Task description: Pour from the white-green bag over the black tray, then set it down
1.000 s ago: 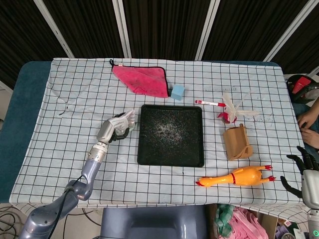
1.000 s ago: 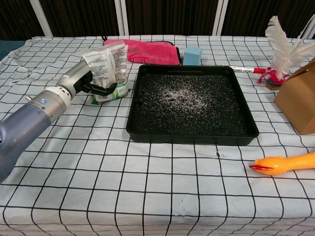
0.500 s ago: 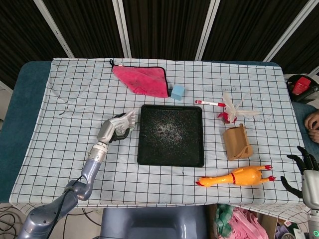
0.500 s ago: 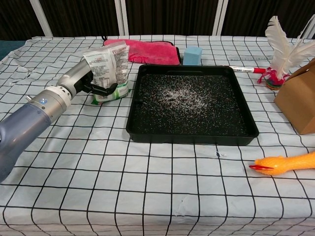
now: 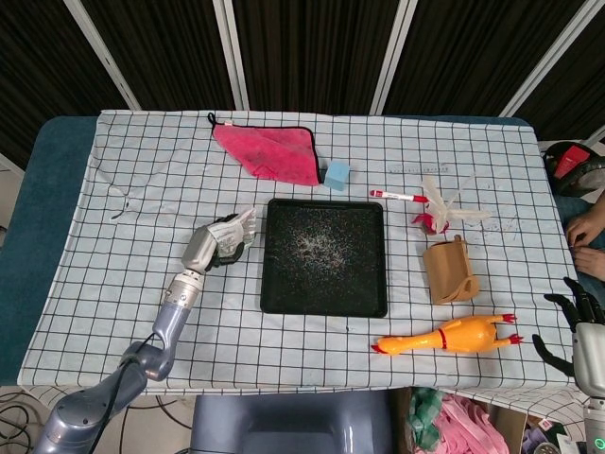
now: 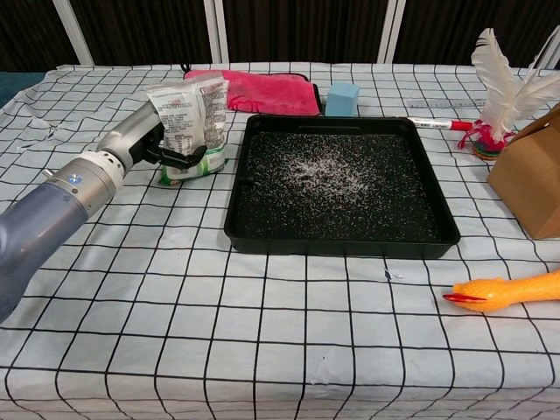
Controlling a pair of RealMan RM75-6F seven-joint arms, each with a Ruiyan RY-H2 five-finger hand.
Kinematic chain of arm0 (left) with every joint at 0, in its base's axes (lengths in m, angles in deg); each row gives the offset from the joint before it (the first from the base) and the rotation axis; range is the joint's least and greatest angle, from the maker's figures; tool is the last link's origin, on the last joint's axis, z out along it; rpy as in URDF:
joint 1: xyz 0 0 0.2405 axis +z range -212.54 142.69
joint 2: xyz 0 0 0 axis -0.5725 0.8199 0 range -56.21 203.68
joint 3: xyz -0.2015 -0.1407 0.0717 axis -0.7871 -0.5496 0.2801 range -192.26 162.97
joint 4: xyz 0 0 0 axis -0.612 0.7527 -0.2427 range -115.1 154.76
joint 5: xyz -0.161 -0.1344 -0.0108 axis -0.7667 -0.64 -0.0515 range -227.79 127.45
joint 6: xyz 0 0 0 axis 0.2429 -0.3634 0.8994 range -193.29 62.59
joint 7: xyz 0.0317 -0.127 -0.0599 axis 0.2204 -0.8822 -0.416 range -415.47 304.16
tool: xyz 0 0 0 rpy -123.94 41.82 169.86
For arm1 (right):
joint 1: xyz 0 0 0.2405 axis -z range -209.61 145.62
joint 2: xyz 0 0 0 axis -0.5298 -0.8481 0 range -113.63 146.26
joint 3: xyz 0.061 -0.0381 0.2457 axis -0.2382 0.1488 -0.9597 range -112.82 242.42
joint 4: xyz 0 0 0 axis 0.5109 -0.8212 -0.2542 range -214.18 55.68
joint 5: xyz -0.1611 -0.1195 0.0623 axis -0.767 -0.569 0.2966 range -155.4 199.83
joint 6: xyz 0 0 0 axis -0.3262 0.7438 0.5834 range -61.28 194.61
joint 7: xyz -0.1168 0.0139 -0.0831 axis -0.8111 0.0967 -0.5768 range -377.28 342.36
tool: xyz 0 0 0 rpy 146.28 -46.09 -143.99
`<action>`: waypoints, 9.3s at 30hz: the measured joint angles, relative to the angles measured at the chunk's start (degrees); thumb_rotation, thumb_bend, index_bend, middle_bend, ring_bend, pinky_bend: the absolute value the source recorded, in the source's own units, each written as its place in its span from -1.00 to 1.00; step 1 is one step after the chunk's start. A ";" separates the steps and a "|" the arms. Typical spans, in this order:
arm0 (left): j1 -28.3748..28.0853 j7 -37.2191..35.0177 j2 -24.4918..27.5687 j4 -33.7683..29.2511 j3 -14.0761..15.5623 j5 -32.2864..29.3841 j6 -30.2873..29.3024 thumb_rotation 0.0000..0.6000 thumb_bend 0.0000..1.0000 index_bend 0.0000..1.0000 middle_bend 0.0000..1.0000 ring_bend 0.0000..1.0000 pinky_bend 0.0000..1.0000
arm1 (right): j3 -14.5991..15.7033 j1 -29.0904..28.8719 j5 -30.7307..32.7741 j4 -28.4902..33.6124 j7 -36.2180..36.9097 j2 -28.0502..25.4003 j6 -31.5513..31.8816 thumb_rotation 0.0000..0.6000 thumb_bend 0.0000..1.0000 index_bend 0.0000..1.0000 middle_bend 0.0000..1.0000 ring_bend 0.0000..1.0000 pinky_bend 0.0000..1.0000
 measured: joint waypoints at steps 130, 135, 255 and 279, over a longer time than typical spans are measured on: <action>-42.68 90.07 35.92 -43.57 15.76 -37.78 32.22 1.00 0.24 -0.23 -0.18 -0.40 -0.13 | -1.31 0.31 3.11 0.66 1.59 -0.21 -0.64 1.00 -0.56 -0.42 -0.83 -0.71 -0.36; -43.12 90.20 35.96 -43.88 16.51 -38.49 31.61 1.00 0.24 -0.22 -0.18 -0.40 -0.13 | -1.32 0.32 3.15 0.67 1.62 -0.22 -0.64 1.00 -0.56 -0.42 -0.83 -0.71 -0.36; -6.61 -14.25 -5.25 13.22 2.31 -0.74 4.07 1.00 -0.27 -0.51 -0.41 -0.66 -0.34 | -1.61 0.68 3.48 0.66 1.96 -0.27 -0.17 1.00 -0.56 -0.42 -0.83 -0.71 -0.39; -1.62 -8.44 1.44 7.15 6.37 3.78 -4.12 1.00 -0.46 -0.72 -0.77 -0.97 -0.74 | -1.59 0.68 2.92 0.36 1.51 0.03 0.29 1.00 -0.56 -0.42 -0.83 -0.71 -0.41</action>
